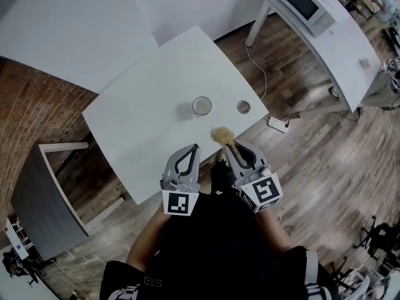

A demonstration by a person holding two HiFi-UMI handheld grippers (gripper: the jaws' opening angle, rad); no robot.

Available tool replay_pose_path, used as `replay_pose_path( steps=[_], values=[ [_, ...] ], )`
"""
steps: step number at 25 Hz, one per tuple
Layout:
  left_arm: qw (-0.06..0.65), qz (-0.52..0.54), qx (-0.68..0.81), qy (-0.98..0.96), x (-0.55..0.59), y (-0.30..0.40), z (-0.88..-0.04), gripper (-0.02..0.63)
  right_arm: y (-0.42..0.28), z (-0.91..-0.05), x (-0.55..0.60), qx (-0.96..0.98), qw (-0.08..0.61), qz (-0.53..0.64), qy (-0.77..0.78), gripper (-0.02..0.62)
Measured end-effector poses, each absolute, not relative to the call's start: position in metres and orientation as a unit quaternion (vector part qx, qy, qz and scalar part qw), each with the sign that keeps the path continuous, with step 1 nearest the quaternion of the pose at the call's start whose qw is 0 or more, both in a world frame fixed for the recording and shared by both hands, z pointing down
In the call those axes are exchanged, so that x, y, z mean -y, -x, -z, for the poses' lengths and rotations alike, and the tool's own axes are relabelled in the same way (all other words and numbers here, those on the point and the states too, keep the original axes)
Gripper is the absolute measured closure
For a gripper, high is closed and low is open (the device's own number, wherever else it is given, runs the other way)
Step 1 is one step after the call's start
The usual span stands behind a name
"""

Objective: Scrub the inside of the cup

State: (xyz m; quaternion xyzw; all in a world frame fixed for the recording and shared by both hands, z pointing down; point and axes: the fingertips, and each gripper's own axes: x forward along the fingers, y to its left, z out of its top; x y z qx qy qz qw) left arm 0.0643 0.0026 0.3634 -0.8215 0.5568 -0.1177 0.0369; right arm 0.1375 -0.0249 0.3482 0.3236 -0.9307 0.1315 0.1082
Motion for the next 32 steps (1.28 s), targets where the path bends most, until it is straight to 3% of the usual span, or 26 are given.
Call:
replay_pose_path(
  steps=[5, 9, 11, 19, 27, 32],
  values=[
    [-0.015, 0.111, -0.608, 0.786, 0.028, -0.056, -0.400, 0.601, -0.132, -0.365, 0.064, 0.946, 0.136, -0.124, -0.266, 0.551],
    [-0.039, 0.179, -0.602, 0.777, 0.045, -0.044, -0.443, 0.595, -0.127, -0.383, 0.080, 0.946, 0.158, -0.140, -0.247, 0.551],
    [-0.063, 0.188, -0.596, 0.778, 0.054, -0.038, -0.464, 0.546, -0.121, -0.394, 0.086, 0.949, 0.159, -0.140, -0.235, 0.551],
    [-0.127, 0.262, -0.551, 0.782, 0.078, -0.017, -0.557, 0.469, -0.097, -0.433, 0.110, 0.940, 0.203, -0.152, -0.228, 0.551],
    [-0.111, 0.319, -0.501, 0.797, 0.104, -0.024, -0.603, 0.471, -0.070, -0.481, 0.138, 0.930, 0.280, -0.130, -0.199, 0.551],
    [-0.107, 0.302, -0.501, 0.804, 0.113, -0.028, -0.607, 0.526, -0.047, -0.523, 0.140, 0.914, 0.335, -0.160, -0.161, 0.551]
  ],
)
